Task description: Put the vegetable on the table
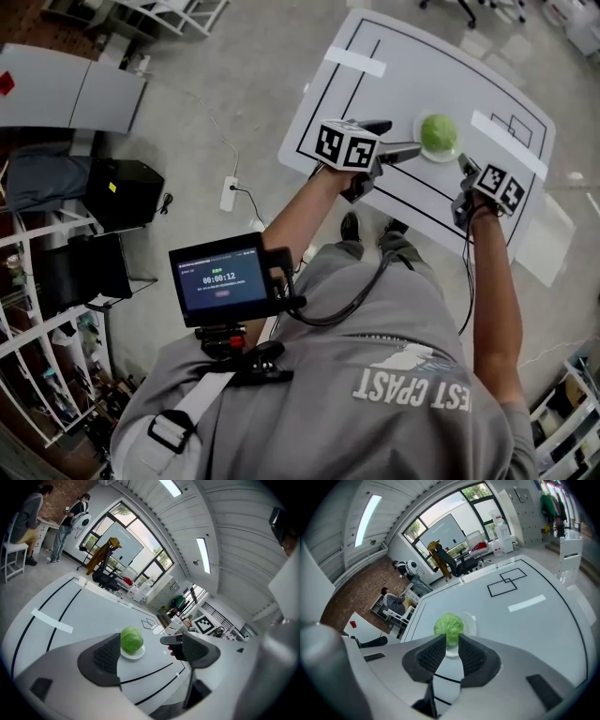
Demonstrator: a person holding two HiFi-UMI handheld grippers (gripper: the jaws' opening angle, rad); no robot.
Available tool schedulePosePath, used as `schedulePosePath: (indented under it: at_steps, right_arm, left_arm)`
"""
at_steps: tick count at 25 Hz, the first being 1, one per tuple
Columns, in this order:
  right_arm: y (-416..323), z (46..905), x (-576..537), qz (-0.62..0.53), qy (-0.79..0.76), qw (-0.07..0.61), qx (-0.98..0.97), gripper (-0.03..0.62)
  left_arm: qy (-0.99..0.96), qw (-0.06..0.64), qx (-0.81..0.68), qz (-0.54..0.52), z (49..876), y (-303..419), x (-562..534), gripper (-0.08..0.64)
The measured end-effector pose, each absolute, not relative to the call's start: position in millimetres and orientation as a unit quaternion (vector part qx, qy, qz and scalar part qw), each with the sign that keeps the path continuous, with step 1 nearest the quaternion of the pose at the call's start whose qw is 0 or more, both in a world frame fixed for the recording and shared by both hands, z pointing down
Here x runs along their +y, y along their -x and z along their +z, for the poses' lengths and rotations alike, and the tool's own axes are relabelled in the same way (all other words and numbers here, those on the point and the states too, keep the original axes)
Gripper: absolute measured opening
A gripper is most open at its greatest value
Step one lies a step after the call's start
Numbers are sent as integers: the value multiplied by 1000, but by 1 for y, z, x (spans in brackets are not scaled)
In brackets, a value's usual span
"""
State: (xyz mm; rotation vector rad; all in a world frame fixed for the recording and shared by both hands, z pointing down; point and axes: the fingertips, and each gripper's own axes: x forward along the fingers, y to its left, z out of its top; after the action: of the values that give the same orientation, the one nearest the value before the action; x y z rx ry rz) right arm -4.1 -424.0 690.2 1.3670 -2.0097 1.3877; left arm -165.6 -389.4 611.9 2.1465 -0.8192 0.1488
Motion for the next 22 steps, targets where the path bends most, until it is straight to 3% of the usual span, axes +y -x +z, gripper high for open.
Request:
schedulePosePath:
  at_steps: [15,19,22]
  right_arm:
    - [32,490,-421,338,-397,2,-853,60]
    - [17,423,-329,287,-372,-33,-882,53]
    - [-6,370,-217,245,-358,-46,-900,8]
  left_arm:
    - [-924,217,-313,20,472,153,-404,400]
    - [-940,147,-308,30,424,122,-324,399]
    - [-946,101,-305,39,382,88,-227,397]
